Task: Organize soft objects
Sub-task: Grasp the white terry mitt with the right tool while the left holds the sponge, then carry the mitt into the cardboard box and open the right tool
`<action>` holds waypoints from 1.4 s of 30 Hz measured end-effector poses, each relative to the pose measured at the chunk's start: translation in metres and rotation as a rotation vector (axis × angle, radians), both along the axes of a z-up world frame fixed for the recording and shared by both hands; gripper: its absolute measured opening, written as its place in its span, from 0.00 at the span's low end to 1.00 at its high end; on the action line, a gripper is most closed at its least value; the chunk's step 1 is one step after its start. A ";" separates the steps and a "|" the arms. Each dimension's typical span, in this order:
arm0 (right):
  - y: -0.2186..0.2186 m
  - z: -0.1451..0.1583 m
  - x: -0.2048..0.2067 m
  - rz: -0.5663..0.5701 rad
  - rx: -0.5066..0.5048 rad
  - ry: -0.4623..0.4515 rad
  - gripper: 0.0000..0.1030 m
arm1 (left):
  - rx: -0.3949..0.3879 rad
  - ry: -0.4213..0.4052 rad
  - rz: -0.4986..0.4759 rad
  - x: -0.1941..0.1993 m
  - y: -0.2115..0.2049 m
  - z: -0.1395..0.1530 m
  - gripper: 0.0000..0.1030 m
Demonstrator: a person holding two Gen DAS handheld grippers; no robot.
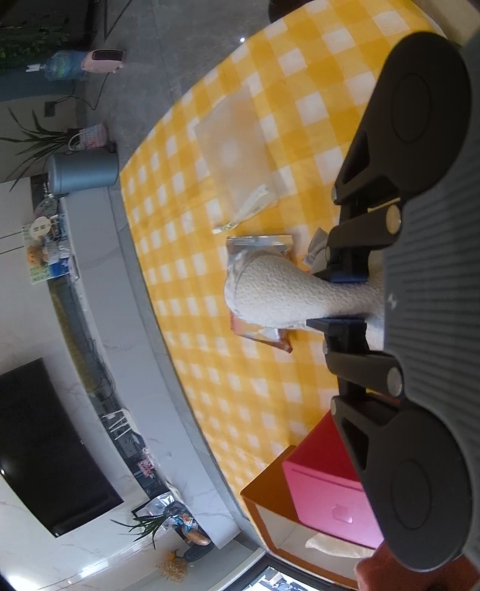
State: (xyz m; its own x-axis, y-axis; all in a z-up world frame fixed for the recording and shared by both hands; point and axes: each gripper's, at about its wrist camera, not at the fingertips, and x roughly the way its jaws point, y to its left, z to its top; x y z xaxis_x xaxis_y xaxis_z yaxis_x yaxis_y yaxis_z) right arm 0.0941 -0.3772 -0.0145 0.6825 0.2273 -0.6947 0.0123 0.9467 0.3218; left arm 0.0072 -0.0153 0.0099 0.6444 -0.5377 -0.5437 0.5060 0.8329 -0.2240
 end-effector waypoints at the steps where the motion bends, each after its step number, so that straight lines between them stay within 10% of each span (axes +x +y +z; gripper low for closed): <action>1: -0.001 0.002 -0.001 0.002 0.009 -0.010 0.15 | 0.003 0.000 -0.002 0.000 -0.002 0.000 0.34; 25: 0.056 0.074 -0.032 0.105 0.069 -0.251 0.15 | -0.108 -0.134 0.138 -0.027 0.059 0.041 0.34; 38: 0.208 0.130 -0.038 0.440 -0.012 -0.340 0.15 | -0.024 -0.227 0.531 -0.034 0.146 0.041 0.34; 42: 0.268 0.123 -0.026 0.552 -0.111 -0.310 0.15 | -0.107 -0.189 0.558 -0.025 0.168 0.026 0.34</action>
State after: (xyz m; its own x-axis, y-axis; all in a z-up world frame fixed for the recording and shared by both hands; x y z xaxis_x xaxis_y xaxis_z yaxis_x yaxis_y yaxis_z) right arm 0.0686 -0.1091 0.1081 0.6585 0.5403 -0.5239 -0.5640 0.8152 0.1318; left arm -0.0180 0.1530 0.0361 0.9255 -0.1354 -0.3536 0.0374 0.9620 -0.2706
